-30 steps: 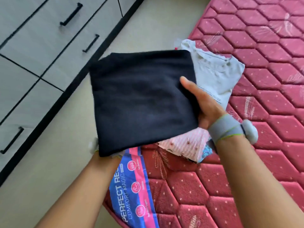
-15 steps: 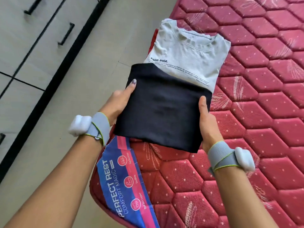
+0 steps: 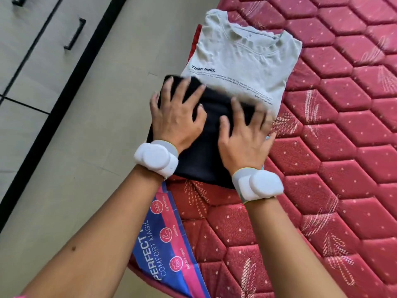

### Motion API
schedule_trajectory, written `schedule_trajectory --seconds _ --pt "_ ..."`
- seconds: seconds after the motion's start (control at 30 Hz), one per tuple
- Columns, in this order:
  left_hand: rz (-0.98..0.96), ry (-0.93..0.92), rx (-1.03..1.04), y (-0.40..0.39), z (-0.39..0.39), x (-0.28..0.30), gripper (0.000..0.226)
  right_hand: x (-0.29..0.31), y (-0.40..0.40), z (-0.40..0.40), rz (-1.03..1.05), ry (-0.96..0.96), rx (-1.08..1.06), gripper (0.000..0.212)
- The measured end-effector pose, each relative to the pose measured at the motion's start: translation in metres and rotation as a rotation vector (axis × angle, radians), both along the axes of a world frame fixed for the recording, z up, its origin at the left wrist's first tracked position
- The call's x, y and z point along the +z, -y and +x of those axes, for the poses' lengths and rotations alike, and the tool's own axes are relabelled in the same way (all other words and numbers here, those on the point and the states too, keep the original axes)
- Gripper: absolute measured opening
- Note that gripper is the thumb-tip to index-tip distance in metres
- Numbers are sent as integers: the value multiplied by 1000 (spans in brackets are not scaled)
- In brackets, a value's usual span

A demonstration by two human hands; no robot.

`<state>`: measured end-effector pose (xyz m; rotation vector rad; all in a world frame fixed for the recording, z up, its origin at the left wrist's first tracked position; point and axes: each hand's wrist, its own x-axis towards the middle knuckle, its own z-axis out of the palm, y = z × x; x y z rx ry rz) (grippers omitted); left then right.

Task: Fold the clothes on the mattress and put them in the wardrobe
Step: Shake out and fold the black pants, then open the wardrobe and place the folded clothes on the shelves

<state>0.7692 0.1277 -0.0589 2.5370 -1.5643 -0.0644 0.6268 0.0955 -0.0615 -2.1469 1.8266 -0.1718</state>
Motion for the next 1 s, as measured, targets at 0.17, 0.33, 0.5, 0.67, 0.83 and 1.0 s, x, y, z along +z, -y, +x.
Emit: schedule_trajectory --seconds 0.17,0.33,0.5,0.67,0.83,1.0 --pt "106 -15 98 -22 -12 -19 52 -24 -21 -4 -53 46 27 52" --pt "164 -98 73 6 0 -24 58 -35 0 5 34 22 -9 56" --pt "55 -90 67 18 9 -42 50 -44 6 14 13 20 -72 62" --pt "69 -76 76 19 7 -40 57 -43 10 11 83 26 -57 72" --pt "228 -81 70 5 0 -23 68 -26 14 -2 291 82 69 70" --pt "334 22 -46 -17 -1 31 61 22 17 -33 224 -137 335 68"
